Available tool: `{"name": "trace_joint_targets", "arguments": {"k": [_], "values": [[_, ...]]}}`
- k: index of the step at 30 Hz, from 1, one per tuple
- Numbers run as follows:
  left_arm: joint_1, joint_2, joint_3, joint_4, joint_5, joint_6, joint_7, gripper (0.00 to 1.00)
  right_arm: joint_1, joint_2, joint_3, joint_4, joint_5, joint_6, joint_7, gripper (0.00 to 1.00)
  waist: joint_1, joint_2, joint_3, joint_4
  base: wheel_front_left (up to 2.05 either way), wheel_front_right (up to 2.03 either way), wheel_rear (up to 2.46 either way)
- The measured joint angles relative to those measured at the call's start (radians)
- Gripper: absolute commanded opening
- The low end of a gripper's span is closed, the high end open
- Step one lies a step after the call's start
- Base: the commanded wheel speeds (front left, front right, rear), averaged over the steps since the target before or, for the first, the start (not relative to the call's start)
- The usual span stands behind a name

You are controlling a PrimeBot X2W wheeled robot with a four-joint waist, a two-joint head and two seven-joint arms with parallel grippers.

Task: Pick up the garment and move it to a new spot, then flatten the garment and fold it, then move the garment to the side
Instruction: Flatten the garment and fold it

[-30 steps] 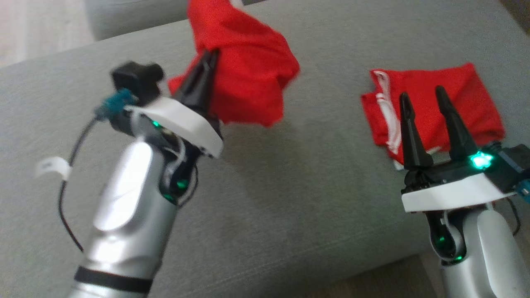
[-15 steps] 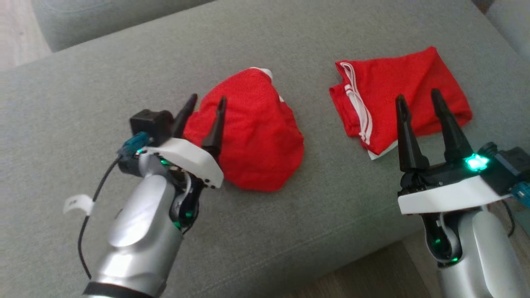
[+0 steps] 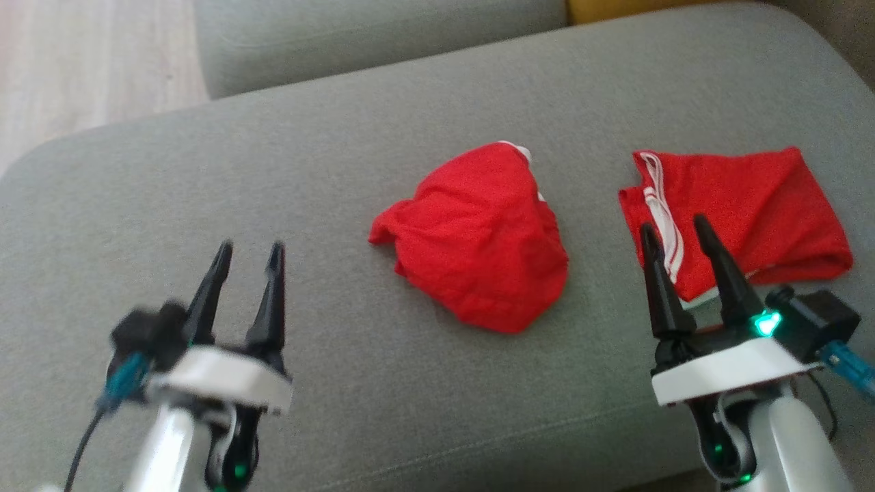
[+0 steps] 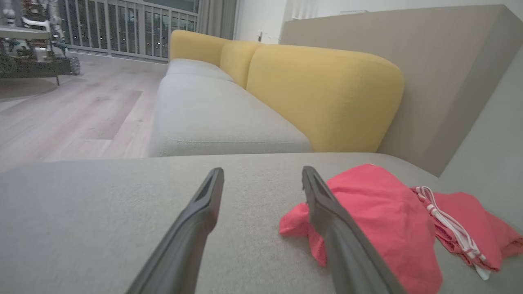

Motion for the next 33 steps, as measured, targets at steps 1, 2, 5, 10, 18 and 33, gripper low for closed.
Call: {"name": "trace_joint_targets", "arguments": {"k": [1,2,5,10,18,33], "values": [[0.040,-0.014,0.023,-0.029,0.000,0.000,0.000,1.00,0.007,0.000,0.001,0.005,0.000,0.000,0.000,1.00,0.0000,0.0000,-0.008,0.008,0.00,0.00,0.00],[0.074,-0.025,0.041,-0.053,0.002,0.000,0.000,1.00,0.014,0.000,0.002,0.011,0.000,0.000,0.000,1.00,0.0000,0.0000,-0.014,0.014,0.00,0.00,0.00],[0.149,-0.058,0.083,-0.098,0.014,-0.001,0.000,1.00,0.031,0.000,-0.003,0.025,-0.001,0.000,0.000,1.00,0.0000,0.0000,-0.028,0.034,0.00,0.00,0.00],[0.171,-0.081,0.106,-0.116,0.039,-0.014,0.000,1.00,0.038,0.000,0.002,0.041,-0.038,0.000,0.019,1.00,0.0000,0.0000,-0.034,0.068,0.00,0.00,0.00],[0.170,-0.086,0.074,-0.105,0.051,-0.036,0.000,1.00,-0.015,0.000,0.104,0.065,-0.129,0.000,0.091,1.00,0.0000,0.0000,-0.026,0.133,0.00,0.00,0.00],[0.131,-0.089,-0.021,-0.085,0.003,-0.016,0.000,1.00,-0.360,-0.003,0.199,0.463,-0.289,0.000,0.320,1.00,0.0000,0.0000,0.012,0.324,0.00,0.00,0.00]]}}
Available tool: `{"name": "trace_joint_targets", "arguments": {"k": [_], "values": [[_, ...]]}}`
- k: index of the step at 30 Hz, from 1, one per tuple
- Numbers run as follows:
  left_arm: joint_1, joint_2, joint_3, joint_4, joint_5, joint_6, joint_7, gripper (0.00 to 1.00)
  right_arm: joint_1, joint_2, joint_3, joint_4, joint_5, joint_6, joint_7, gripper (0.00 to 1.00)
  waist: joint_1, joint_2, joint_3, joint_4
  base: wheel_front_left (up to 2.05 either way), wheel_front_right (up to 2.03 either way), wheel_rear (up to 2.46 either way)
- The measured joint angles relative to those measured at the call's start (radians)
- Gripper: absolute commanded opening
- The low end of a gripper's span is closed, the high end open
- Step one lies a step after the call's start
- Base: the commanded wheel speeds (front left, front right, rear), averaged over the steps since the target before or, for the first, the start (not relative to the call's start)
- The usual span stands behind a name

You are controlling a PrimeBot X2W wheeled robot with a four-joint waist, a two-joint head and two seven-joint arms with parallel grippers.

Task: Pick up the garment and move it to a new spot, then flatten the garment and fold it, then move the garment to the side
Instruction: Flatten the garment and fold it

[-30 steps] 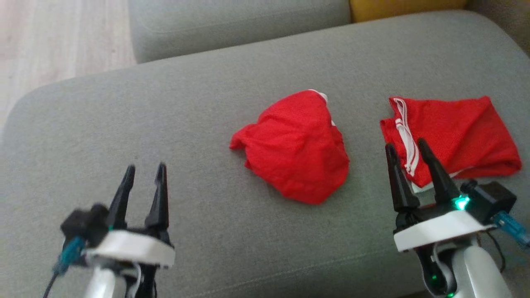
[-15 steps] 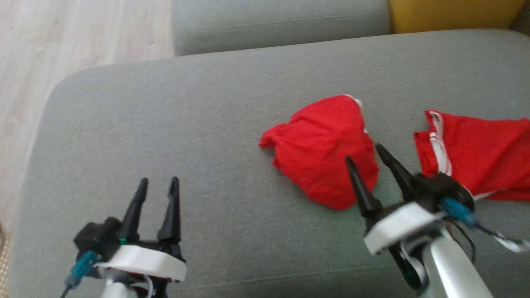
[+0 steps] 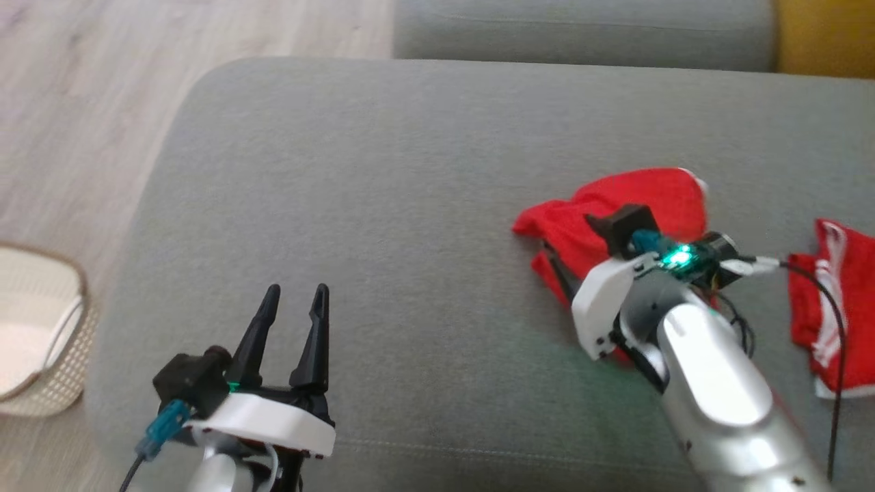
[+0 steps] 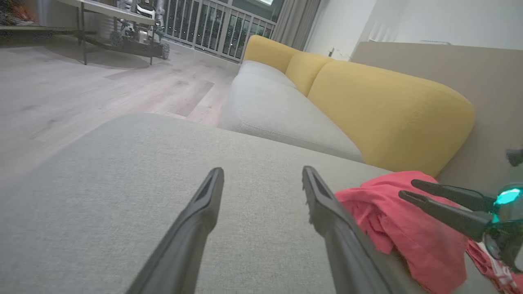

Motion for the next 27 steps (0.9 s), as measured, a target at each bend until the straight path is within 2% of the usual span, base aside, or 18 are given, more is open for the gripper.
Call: {"name": "trace_joint_targets", "arguments": {"k": [7,15,16,17,21,23,27], "values": [[0.000,0.000,-0.009,0.001,-0.011,0.009,0.000,1.00,-0.086,-0.003,-0.070,0.164,-0.141,0.000,0.049,1.00,0.0000,0.0000,0.013,0.072,0.00,0.00,0.00],[0.000,0.000,-0.031,0.009,-0.025,0.018,0.000,1.00,-0.118,-0.003,-0.095,0.295,-0.249,0.000,0.080,1.00,0.0000,0.0000,0.026,0.101,0.00,0.00,0.00],[-0.001,0.000,-0.035,0.012,-0.025,0.018,0.000,1.00,-0.125,-0.003,-0.104,0.309,-0.253,0.000,0.080,0.59,0.0000,0.0000,0.026,0.103,0.00,0.00,0.00],[-0.001,0.000,-0.037,0.016,-0.025,0.018,0.000,1.00,-0.129,-0.003,-0.112,0.316,-0.253,0.000,0.077,0.00,0.0000,0.0000,0.025,0.105,0.00,0.00,0.00],[-0.001,0.000,-0.041,0.021,-0.037,0.025,0.000,1.00,-0.143,-0.004,-0.124,0.328,-0.231,0.000,0.020,0.00,0.0000,0.0000,0.015,0.111,0.00,0.00,0.00],[-0.001,0.000,-0.040,0.023,-0.042,0.025,0.000,1.00,-0.151,-0.006,-0.088,0.331,-0.192,0.000,-0.013,0.00,0.0000,0.0000,0.008,0.109,0.00,0.00,0.00],[0.000,0.000,-0.041,0.032,-0.042,0.026,0.000,1.00,-0.192,-0.009,0.035,0.321,-0.027,0.000,-0.070,0.00,0.0000,0.0000,-0.012,0.104,0.00,0.00,0.00]]}}
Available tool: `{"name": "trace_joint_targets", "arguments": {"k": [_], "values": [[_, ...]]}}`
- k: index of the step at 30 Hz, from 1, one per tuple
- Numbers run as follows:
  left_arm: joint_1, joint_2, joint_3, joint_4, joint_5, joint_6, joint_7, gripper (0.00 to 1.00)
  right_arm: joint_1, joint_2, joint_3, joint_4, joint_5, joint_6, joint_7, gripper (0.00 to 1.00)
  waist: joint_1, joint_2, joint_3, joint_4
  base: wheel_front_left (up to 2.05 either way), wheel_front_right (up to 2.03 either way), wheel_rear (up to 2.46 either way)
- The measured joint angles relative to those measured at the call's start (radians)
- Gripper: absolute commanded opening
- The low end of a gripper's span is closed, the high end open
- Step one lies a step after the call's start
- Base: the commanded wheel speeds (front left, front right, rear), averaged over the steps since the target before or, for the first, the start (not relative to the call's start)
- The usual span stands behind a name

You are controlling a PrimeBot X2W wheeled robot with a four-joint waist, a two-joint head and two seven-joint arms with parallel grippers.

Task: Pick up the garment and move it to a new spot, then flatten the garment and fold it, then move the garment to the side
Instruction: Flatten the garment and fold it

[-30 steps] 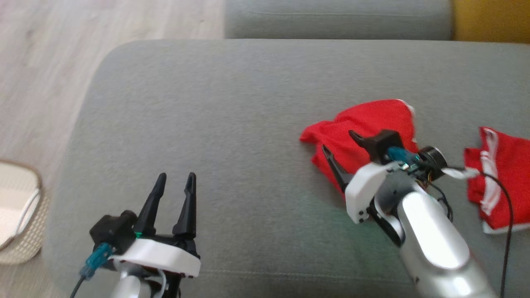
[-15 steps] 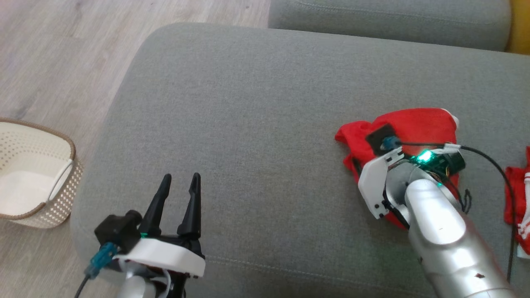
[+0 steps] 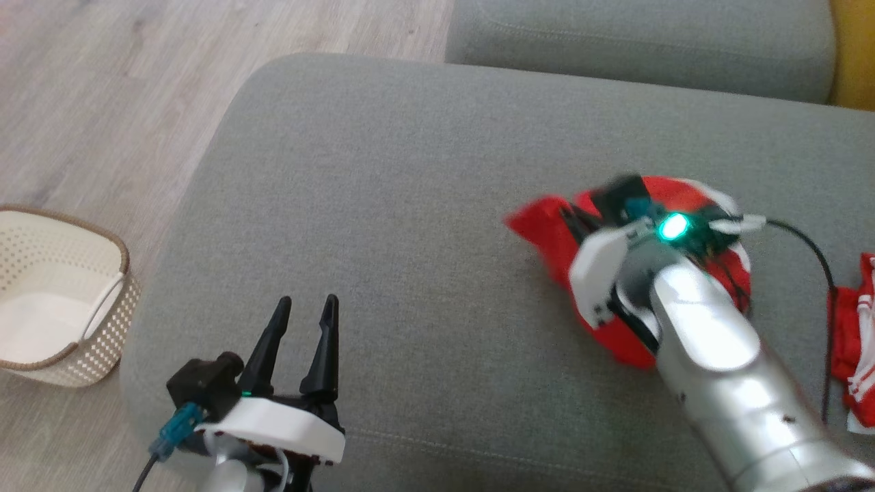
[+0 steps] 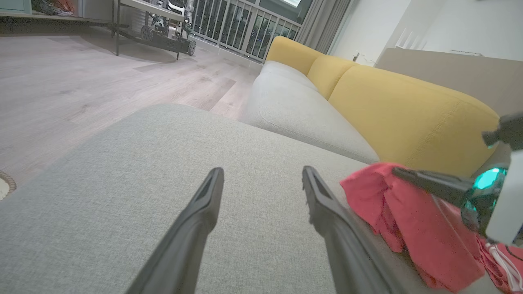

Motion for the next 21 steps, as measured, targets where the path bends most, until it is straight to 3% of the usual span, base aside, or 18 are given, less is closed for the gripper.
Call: {"name": "trace_joint_targets", "arguments": {"k": [6,10,14,18,19,20,21], "values": [[0.002,0.000,-0.004,0.001,0.000,0.009,0.000,1.00,-0.123,-0.002,0.136,-0.106,0.239,0.000,-0.083,0.00,0.0000,0.0000,-0.028,-0.011,0.00,0.00,0.00],[0.011,0.000,-0.003,0.001,0.000,0.010,0.000,1.00,-0.190,-0.001,0.149,-0.164,0.408,0.000,-0.174,0.00,0.0000,0.0000,-0.042,-0.023,0.00,0.00,0.00],[0.033,0.000,0.000,0.000,0.000,0.017,0.000,1.00,-0.234,0.000,0.054,-0.146,0.500,0.000,-0.259,0.00,0.0000,0.0000,-0.048,-0.045,0.00,0.00,0.00],[0.041,0.000,0.004,-0.005,0.000,0.017,0.000,1.00,-0.204,-0.001,-0.146,0.036,0.578,0.000,-0.248,0.00,0.0000,0.0000,-0.046,-0.067,0.00,0.00,0.00],[0.041,0.000,0.006,-0.009,0.000,0.017,0.000,1.00,-0.182,-0.003,-0.205,0.107,0.580,0.000,-0.240,0.17,0.0000,0.0000,-0.041,-0.072,0.00,0.00,0.00],[0.041,0.000,0.007,-0.012,0.000,0.017,0.000,1.00,-0.158,-0.010,-0.248,0.189,0.545,0.000,-0.231,1.00,0.0000,0.0000,-0.035,-0.078,0.00,0.00,0.00],[0.041,0.001,0.006,-0.013,0.000,0.017,0.000,1.00,-0.129,-0.021,-0.277,0.261,0.499,0.000,-0.221,1.00,0.0000,0.0000,-0.029,-0.085,0.00,0.00,0.00]]}}
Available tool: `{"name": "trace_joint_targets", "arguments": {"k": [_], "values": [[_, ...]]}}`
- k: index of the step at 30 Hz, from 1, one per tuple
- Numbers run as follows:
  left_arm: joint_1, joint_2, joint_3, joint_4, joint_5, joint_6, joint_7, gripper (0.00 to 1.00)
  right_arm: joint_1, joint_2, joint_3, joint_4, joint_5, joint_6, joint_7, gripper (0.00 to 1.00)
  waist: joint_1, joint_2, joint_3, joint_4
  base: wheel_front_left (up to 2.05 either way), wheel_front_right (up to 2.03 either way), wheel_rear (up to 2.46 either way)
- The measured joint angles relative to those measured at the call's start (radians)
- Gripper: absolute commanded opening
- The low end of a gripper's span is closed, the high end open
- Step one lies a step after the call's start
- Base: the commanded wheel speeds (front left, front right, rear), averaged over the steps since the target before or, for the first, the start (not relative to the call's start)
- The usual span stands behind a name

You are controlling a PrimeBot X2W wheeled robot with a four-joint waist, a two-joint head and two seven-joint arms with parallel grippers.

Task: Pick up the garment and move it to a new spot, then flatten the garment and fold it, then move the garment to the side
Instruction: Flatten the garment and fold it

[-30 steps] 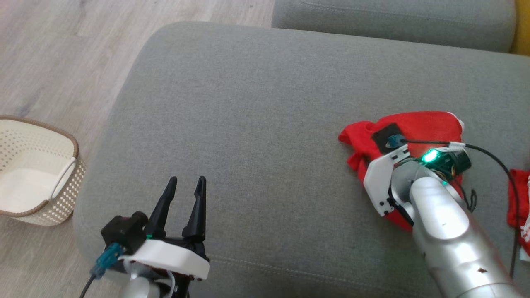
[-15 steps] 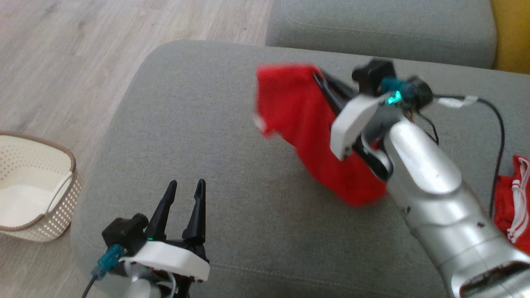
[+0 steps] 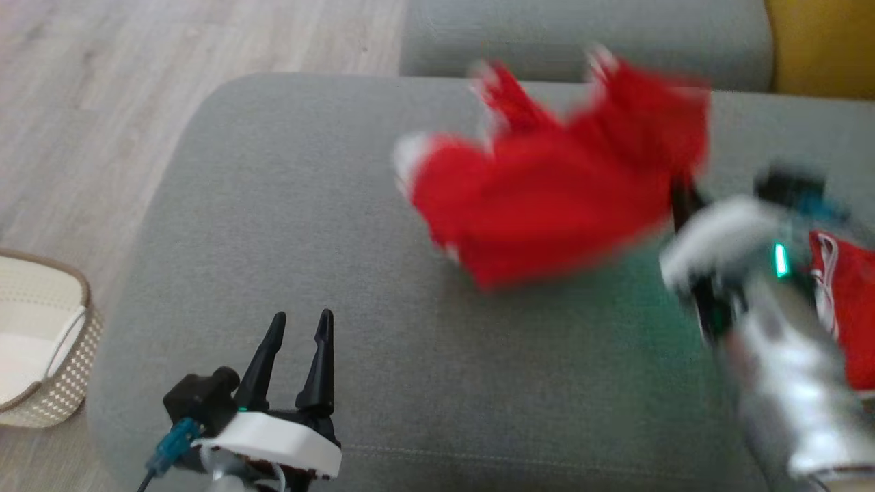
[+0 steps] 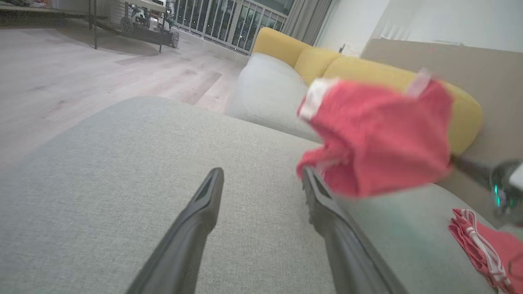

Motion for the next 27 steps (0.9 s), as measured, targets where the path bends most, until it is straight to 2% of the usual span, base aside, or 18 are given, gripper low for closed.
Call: {"name": "trace_joint_targets", "arguments": {"k": [2,4,7,10,14,17,22,27], "values": [[-0.001,0.000,0.000,0.000,0.001,-0.001,0.000,1.00,0.061,-0.028,-0.049,0.120,-0.084,0.000,-0.007,1.00,0.0000,0.0000,0.015,-0.014,0.00,0.00,0.00],[-0.005,0.000,0.002,0.002,0.006,-0.001,0.000,1.00,0.094,-0.055,-0.107,0.190,-0.150,0.000,-0.038,1.00,0.0000,0.0000,0.029,-0.031,0.00,0.00,0.00],[-0.023,0.000,0.007,0.003,0.015,-0.010,0.000,1.00,0.091,-0.065,-0.167,0.201,-0.212,0.000,-0.066,1.00,0.0000,0.0000,0.043,-0.062,0.00,0.00,0.00],[-0.038,-0.001,0.023,0.004,0.020,-0.010,0.000,1.00,0.072,-0.034,-0.193,0.166,-0.278,0.000,-0.076,1.00,0.0000,0.0000,0.051,-0.100,0.00,0.00,0.00],[-0.042,-0.001,0.035,0.004,0.027,-0.018,0.000,1.00,0.076,0.018,-0.195,0.012,-0.313,0.000,-0.078,1.00,0.0000,0.0000,0.047,-0.155,0.00,0.00,0.00],[-0.042,-0.001,0.037,0.005,0.025,-0.016,0.000,1.00,0.108,0.021,-0.148,-0.154,-0.319,0.000,-0.079,1.00,0.0000,0.0000,0.035,-0.197,0.00,0.00,0.00],[-0.044,-0.001,0.036,0.072,-0.007,0.049,0.000,1.00,0.315,0.023,-0.003,-0.402,-0.220,0.000,-0.083,1.00,0.0000,0.0000,0.015,-0.262,0.00,0.00,0.00],[-0.084,-0.001,0.040,0.157,-0.074,0.086,0.000,1.00,0.522,0.025,0.032,-0.630,-0.191,0.000,-0.063,1.00,0.0000,0.0000,0.021,-0.325,0.00,0.00,0.00]]}}
